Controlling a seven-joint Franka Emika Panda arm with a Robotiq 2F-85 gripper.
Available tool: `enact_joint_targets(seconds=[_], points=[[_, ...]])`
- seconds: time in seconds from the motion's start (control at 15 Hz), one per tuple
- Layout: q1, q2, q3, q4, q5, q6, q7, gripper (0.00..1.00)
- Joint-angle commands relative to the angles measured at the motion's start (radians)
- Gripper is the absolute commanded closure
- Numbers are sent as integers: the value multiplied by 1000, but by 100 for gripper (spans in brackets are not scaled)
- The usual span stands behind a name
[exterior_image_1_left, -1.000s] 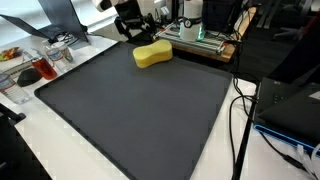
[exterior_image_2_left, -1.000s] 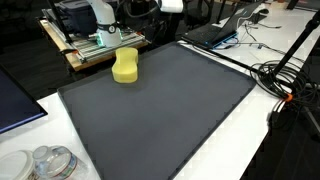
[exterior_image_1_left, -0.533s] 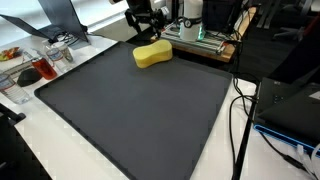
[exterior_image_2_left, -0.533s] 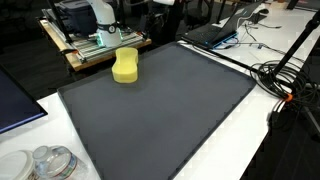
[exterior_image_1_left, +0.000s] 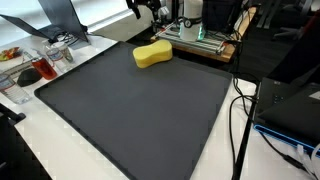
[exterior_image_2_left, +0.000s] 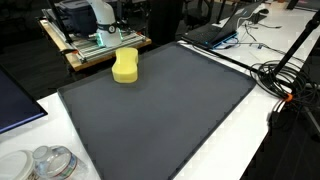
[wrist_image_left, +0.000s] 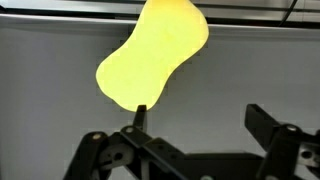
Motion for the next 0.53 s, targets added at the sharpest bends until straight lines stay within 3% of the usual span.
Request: enact_joint_targets(seconds=[0.0, 0.13, 0.27, 0.33, 0.47], points=[[-9, -172, -14, -60, 17, -21, 3, 0], [-2, -252, -24, -62, 24, -52, -36, 0], [26, -302, -58, -48, 64, -110, -178, 0], [6, -225, -27, -22, 24, -74, -79, 0], [16, -277, -43, -24, 38, -105, -137, 0]])
